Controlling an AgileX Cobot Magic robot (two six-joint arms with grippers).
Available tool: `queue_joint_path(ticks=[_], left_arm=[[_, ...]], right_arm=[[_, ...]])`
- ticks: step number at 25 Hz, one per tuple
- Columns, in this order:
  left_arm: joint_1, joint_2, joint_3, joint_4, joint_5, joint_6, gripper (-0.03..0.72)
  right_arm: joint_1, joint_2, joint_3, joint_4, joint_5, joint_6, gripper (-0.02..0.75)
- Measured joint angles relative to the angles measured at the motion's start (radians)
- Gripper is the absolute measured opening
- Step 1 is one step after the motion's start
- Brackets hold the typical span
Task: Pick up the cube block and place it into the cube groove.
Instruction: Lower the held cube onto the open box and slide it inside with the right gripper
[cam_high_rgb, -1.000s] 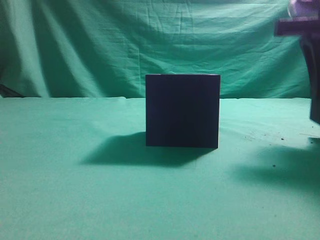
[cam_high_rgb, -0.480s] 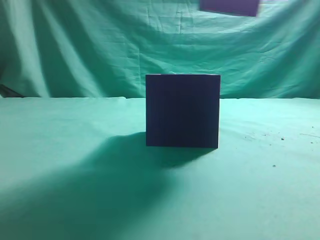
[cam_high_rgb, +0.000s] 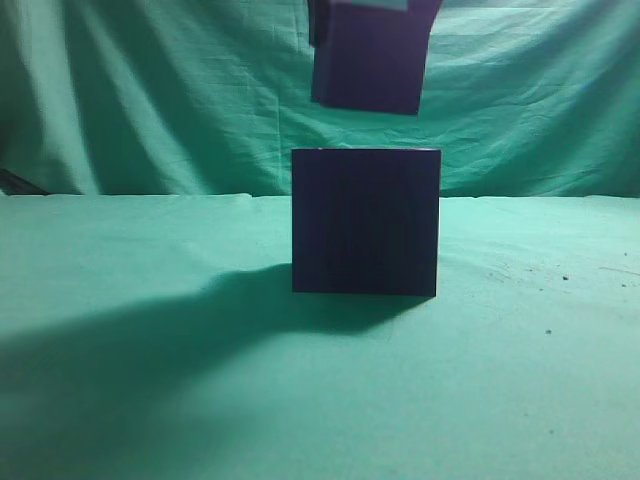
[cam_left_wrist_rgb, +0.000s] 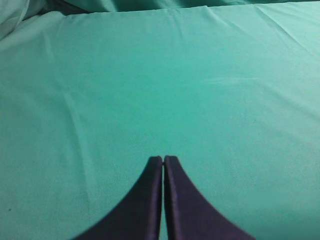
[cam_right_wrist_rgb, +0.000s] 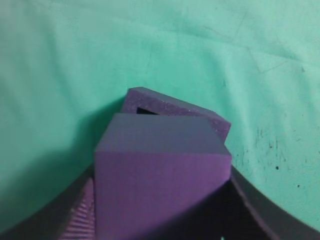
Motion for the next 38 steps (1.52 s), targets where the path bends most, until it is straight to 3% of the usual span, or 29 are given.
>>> queue_joint_path(ticks=[38], left_arm=[[0.000, 0.000, 0.000, 0.000, 0.000, 0.000, 0.000]], right_arm=[[0.000, 0.037, 0.041, 0.022, -0.012, 0.063, 0.438]])
